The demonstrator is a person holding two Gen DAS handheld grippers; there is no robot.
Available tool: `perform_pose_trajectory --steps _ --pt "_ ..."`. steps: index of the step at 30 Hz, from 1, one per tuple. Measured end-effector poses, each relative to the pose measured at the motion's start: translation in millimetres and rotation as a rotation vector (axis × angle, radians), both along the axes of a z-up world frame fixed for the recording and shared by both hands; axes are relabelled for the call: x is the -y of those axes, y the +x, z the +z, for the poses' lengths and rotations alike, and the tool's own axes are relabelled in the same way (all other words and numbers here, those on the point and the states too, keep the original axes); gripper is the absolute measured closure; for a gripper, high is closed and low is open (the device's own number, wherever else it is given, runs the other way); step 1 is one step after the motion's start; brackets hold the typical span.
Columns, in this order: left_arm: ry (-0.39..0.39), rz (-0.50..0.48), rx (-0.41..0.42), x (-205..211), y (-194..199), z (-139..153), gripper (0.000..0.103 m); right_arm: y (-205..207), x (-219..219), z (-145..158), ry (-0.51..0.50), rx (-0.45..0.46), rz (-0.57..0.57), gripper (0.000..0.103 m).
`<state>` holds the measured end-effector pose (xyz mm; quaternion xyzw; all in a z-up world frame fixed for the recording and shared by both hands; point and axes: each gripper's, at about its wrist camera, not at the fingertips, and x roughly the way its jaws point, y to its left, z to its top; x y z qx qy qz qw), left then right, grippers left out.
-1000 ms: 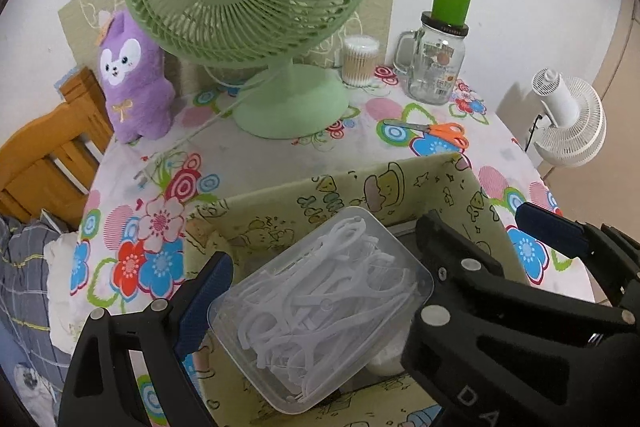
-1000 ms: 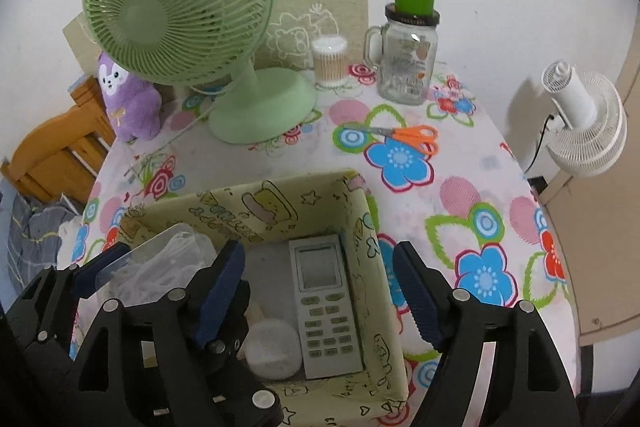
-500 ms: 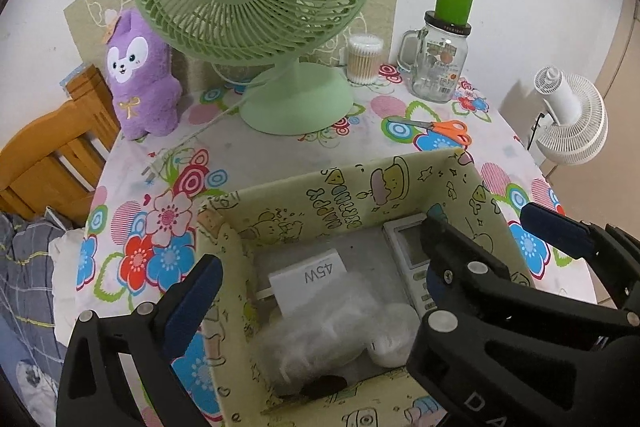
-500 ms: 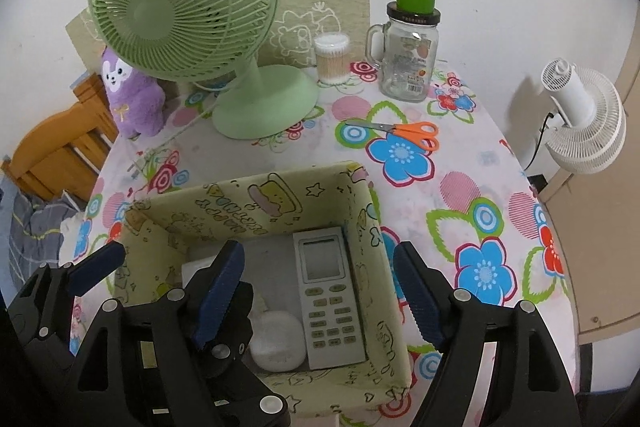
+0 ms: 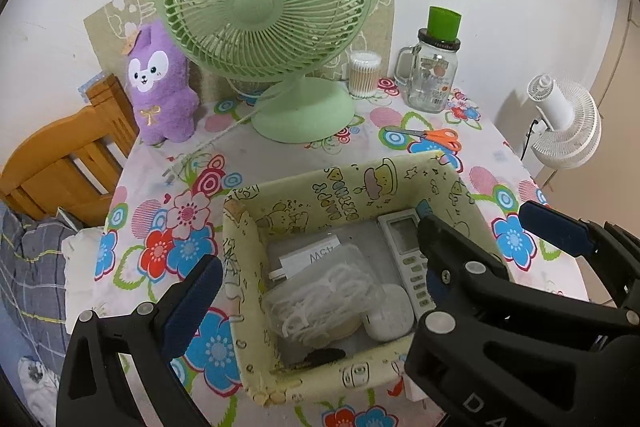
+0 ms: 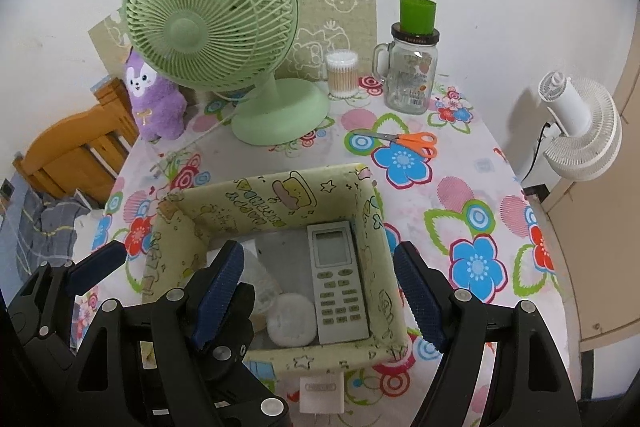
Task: Organize rigid objects
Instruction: 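Open both grippers and lift them out of the fabric box, then move both grippers toward the small white plug and green oval pad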
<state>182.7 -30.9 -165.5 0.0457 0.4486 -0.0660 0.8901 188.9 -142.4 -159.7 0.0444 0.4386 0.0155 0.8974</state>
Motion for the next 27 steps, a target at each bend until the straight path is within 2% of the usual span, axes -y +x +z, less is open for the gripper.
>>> perform_pose_trajectory --steps 5,27 --pt "-0.004 0.0 0.019 1.2 -12.3 8.8 0.0 -12.7 1.6 8.9 0.001 0.02 -0.003 0.018" --pt "-0.022 -0.006 0.06 9.2 -63.0 35.4 0.0 -65.1 10.4 35.5 -0.01 0.066 0.002 0.012"
